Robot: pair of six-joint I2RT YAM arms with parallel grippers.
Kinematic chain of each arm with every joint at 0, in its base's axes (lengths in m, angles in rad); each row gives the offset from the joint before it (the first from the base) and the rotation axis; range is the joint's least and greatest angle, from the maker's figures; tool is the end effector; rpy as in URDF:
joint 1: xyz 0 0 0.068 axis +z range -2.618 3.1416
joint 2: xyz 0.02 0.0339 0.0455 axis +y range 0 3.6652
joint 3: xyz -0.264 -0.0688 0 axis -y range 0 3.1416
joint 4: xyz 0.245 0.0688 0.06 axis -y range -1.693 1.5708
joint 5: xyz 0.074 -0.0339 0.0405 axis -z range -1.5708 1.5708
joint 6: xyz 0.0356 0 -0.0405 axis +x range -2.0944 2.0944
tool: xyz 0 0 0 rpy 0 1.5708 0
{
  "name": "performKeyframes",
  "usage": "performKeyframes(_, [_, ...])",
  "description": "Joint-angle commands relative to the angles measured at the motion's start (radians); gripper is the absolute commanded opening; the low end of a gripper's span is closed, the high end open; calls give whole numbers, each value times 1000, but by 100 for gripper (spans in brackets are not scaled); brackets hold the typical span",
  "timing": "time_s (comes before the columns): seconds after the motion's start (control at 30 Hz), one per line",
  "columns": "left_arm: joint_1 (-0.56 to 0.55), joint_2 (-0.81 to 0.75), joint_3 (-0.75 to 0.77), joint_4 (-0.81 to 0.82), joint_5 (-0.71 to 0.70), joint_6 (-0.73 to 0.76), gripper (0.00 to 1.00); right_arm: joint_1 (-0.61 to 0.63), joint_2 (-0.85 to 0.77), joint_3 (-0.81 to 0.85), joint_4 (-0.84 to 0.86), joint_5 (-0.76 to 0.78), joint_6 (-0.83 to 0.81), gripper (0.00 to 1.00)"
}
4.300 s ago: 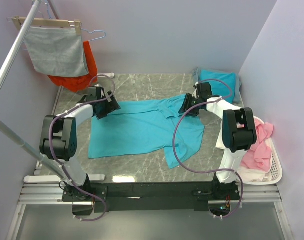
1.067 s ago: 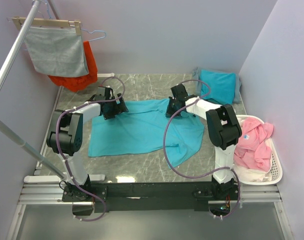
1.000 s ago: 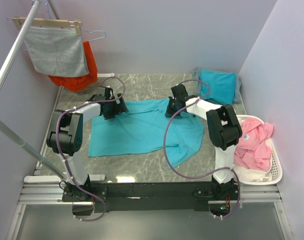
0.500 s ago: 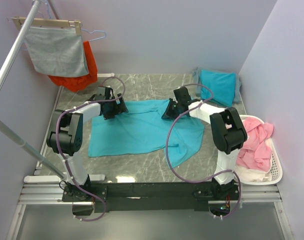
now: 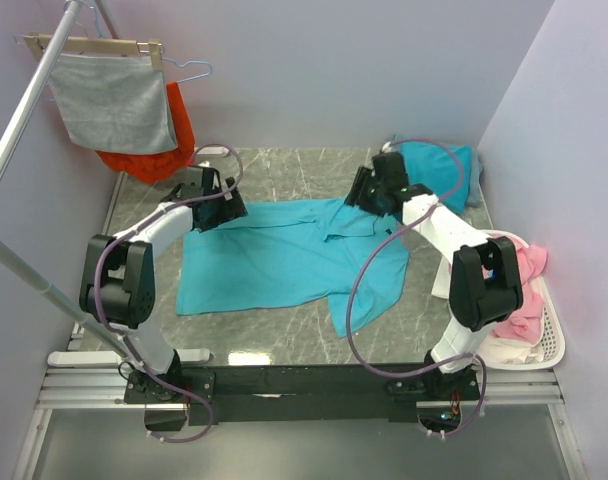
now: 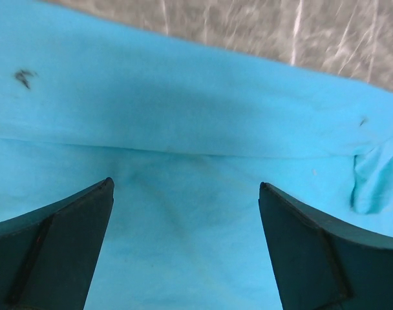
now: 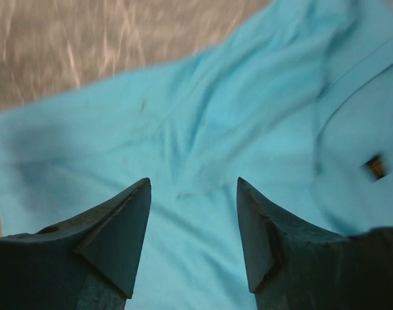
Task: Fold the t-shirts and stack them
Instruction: Fold the tshirt
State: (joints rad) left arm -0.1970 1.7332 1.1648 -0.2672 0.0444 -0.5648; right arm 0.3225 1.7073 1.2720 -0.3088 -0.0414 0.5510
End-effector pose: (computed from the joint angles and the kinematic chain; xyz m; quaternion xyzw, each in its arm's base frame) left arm 0.3674 -0.0749 0.2114 -0.1628 0.9187 -0.1528 0.3258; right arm 0.3637 0.1231 0.2519 0.0961 0.9106 0.1870 0.3559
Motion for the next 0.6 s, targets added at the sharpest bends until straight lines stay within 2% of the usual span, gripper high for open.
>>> performKeyframes(0.0, [21, -24, 10, 28, -41, -10, 99, -104, 93, 104, 5, 45, -69, 59])
performKeyframes(0.13, [47, 54, 39, 54, 3, -12, 99, -158, 260, 215, 27, -51, -72, 55])
performKeyframes(0.27, [76, 117, 58, 60, 25, -9, 100, -175, 370, 335, -73, -16, -77, 54])
performKeyframes(0.57, [90, 144, 64, 51, 45, 0, 99, -181, 325, 196, -47, -35, -86, 50])
